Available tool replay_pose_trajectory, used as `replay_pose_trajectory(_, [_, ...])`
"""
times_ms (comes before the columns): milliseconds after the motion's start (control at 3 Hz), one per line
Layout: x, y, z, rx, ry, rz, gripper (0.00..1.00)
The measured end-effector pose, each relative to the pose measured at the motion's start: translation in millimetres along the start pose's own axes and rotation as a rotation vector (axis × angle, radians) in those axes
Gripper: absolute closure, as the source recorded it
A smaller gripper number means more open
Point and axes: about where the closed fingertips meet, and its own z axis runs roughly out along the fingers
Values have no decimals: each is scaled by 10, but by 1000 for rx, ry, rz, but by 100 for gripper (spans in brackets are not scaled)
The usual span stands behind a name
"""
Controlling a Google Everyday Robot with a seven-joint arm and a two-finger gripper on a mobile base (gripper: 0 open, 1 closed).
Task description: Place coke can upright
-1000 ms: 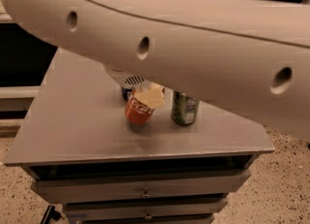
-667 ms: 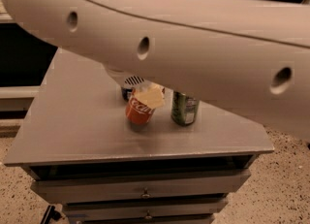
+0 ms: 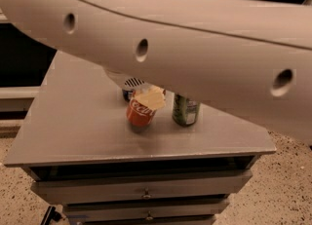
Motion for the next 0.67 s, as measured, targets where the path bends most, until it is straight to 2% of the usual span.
replay_pose_trajectory(667, [-68, 70, -28, -6, -3, -25, 46])
